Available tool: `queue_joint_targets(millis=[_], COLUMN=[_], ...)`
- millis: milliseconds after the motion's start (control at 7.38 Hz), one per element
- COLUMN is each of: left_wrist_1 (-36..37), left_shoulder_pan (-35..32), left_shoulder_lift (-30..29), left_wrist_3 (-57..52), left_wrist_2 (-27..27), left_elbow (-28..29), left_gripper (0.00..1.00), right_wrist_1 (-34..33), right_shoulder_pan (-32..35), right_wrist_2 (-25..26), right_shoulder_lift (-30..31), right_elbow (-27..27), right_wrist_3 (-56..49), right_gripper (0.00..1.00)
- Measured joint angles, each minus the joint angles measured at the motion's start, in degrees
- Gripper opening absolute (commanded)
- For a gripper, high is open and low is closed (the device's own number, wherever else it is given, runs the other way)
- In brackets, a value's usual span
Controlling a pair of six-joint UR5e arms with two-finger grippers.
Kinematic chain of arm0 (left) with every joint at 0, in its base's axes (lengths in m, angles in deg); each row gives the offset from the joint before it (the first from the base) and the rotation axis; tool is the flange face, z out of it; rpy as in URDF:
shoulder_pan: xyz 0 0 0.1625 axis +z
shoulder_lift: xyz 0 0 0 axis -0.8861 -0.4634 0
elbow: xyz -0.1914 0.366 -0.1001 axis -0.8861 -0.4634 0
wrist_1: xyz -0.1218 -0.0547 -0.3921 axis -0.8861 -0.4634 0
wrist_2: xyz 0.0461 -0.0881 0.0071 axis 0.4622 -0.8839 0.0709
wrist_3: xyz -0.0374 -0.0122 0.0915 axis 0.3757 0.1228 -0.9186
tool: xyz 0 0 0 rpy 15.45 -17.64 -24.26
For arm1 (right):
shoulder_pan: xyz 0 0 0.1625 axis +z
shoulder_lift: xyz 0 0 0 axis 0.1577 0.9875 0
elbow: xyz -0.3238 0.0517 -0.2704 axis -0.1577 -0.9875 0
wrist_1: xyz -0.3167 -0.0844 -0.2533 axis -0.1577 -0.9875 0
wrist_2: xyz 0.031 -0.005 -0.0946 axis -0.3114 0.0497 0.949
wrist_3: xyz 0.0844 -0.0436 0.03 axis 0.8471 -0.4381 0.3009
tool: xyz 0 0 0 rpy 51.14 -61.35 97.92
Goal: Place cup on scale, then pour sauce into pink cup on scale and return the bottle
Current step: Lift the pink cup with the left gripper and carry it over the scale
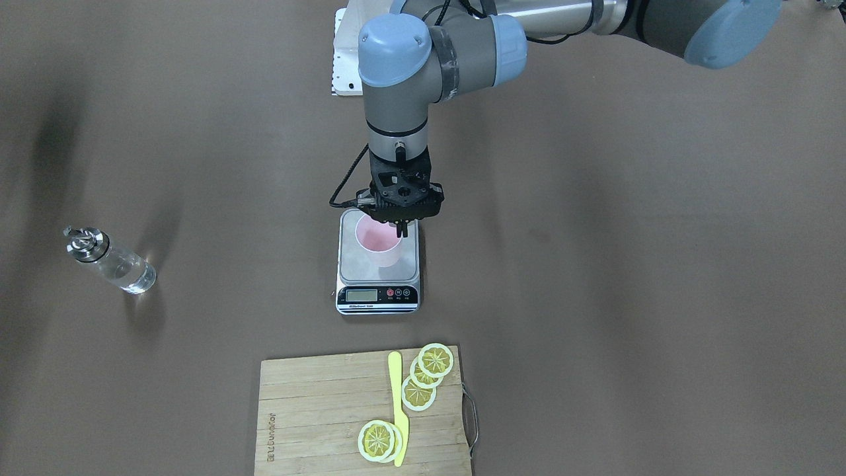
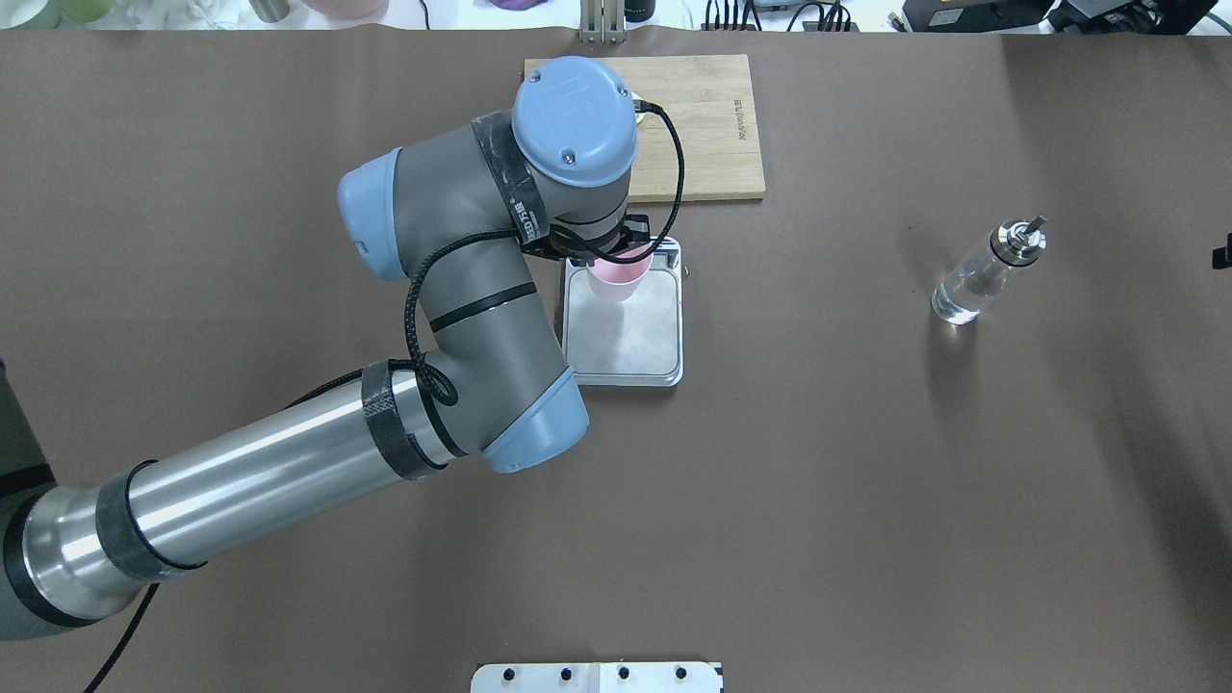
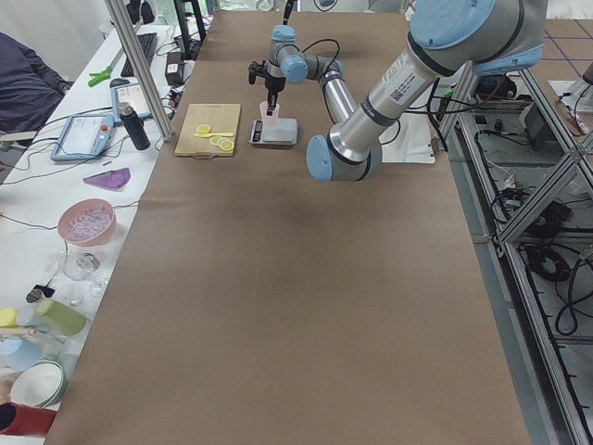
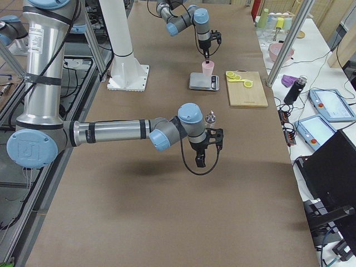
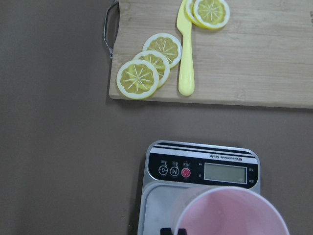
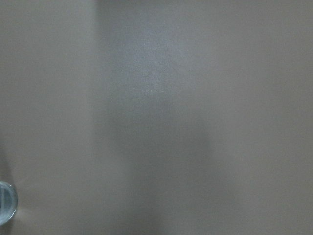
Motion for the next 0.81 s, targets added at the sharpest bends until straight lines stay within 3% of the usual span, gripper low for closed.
queue_joint_targets(millis=[813], left_wrist_1=[-0.78], left_shoulder_pan=[1.85], left_shoulder_lift=[0.97], left_wrist_3=[-0.09], left_wrist_2=[-0.12], left_elbow=[-0.24], left_gripper=[0.00], right_wrist_1=[0.06], right_shoulder_pan=[0.00], right_wrist_2=[0.00], right_shoulder_lift=[0.14], right_elbow=[0.09], right_wrist_3=[0.00], right_gripper=[1.00])
